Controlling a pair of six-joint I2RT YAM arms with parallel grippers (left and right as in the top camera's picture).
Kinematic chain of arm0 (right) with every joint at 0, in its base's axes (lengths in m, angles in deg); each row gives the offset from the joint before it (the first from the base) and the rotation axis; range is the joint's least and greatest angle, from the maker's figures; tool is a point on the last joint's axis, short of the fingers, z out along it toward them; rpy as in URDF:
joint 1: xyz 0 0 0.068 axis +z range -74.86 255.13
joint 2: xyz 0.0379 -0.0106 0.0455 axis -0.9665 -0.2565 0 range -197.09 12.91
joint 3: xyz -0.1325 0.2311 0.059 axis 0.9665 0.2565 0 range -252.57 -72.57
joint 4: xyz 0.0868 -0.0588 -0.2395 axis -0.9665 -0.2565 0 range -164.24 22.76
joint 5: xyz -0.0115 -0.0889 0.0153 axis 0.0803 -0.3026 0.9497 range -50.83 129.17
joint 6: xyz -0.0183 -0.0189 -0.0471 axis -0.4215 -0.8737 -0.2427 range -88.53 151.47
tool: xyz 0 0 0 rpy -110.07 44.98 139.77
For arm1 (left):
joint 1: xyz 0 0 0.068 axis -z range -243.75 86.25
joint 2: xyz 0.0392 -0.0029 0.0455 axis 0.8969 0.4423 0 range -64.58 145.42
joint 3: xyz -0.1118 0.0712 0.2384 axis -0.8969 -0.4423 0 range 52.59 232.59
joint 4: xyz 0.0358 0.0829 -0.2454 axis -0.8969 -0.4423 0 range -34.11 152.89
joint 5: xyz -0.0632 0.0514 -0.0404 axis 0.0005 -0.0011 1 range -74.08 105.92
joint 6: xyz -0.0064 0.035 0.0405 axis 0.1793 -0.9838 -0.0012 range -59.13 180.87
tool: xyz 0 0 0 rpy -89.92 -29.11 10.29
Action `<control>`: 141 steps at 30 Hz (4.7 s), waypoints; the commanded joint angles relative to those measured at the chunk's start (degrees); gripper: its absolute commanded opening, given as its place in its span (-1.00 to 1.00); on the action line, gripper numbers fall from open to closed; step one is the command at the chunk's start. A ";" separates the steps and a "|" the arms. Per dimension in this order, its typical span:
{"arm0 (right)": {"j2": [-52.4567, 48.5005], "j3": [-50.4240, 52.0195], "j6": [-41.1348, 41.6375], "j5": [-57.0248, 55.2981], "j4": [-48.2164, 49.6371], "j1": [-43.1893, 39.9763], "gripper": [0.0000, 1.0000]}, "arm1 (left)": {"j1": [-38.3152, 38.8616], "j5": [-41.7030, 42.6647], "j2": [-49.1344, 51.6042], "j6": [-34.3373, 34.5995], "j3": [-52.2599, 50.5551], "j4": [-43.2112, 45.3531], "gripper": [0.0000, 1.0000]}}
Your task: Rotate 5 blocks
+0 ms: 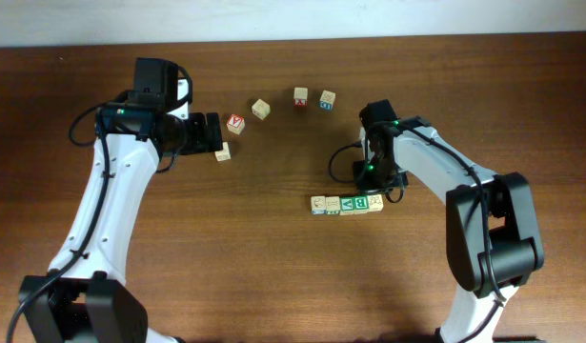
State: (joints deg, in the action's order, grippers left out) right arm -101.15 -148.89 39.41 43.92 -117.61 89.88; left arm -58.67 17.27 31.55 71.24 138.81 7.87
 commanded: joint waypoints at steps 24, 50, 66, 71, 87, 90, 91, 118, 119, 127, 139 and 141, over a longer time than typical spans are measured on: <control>-4.20 -8.17 16.98 -0.96 -2.25 13.18 -0.92 | 0.17 0.44 0.42 0.50 0.72 0.24 0.98; -4.39 -8.22 19.58 -0.28 1.09 16.81 -0.92 | 0.17 0.44 0.42 0.50 0.72 0.04 0.98; 4.44 -17.46 13.92 -0.26 -4.00 10.58 -0.85 | 0.13 0.44 0.42 0.50 0.72 -0.24 0.98; 18.01 -21.05 -8.35 12.55 -21.68 -8.20 -0.88 | 0.17 1.14 0.42 2.29 0.72 -2.86 -1.00; 13.07 6.56 -13.07 21.59 -5.31 -21.90 -0.92 | 21.57 16.20 0.57 22.95 -27.65 26.97 -1.00; 13.05 6.80 -13.07 21.59 -4.66 -21.90 -0.92 | 22.56 16.63 4.81 22.14 -27.91 29.66 -1.00; 13.05 6.80 -13.07 21.59 -4.63 -21.90 -0.92 | 22.56 18.29 6.25 22.12 -27.91 31.06 -1.00; 11.28 9.57 -13.07 21.64 -3.21 -21.90 -0.92 | 22.67 29.94 11.41 18.73 -27.34 38.91 -1.00; 11.02 9.90 -13.05 21.66 -3.10 -21.90 -0.92 | 22.67 29.92 11.43 18.73 -27.34 38.93 -1.00; 8.90 10.80 -13.07 23.76 -2.49 -21.90 -0.92 | 25.20 25.31 11.43 27.39 -27.34 38.71 -1.00; 8.61 14.29 -17.20 26.60 4.72 -21.88 -0.92 | 25.18 24.74 11.43 27.36 -27.34 39.45 -1.00; 8.41 14.29 -17.84 28.04 5.20 -21.88 -0.92 | 25.18 24.72 11.43 27.36 -27.34 39.56 -1.00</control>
State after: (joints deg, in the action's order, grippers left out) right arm -91.95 -135.23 23.11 69.54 -112.84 68.20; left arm -33.60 42.44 42.48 98.08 111.09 47.30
